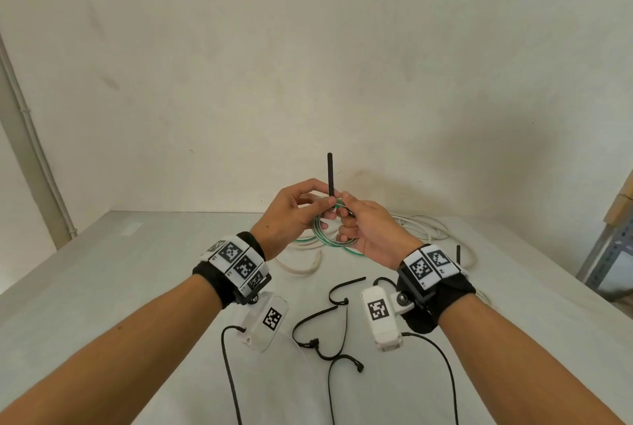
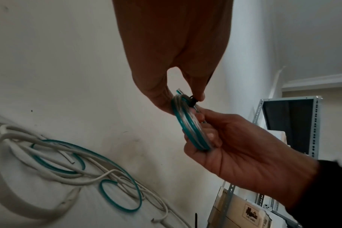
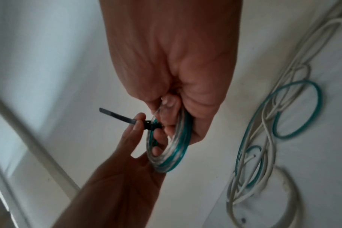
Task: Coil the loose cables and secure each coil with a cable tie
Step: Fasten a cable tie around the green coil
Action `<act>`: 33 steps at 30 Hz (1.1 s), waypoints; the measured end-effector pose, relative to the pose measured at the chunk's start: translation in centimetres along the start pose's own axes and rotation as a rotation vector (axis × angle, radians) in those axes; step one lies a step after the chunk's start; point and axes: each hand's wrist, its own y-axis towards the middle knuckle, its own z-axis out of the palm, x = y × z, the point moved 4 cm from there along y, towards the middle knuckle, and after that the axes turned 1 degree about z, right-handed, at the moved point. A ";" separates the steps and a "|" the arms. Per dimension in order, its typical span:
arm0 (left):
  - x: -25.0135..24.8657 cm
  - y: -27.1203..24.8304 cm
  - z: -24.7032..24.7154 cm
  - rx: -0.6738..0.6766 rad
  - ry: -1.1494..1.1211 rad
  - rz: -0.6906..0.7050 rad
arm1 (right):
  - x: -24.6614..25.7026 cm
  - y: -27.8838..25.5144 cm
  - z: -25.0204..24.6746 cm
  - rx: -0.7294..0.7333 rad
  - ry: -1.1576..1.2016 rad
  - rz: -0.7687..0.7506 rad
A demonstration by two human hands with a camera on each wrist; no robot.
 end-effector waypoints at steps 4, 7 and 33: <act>0.1 0.1 -0.1 -0.032 0.011 0.004 | 0.0 -0.1 0.2 0.025 -0.068 -0.002; 0.6 0.4 -0.2 -0.031 -0.065 -0.044 | -0.1 -0.1 0.3 0.018 -0.083 0.009; 1.5 1.3 0.4 -0.147 -0.145 -0.105 | -0.9 0.7 -0.2 -0.040 0.124 -0.059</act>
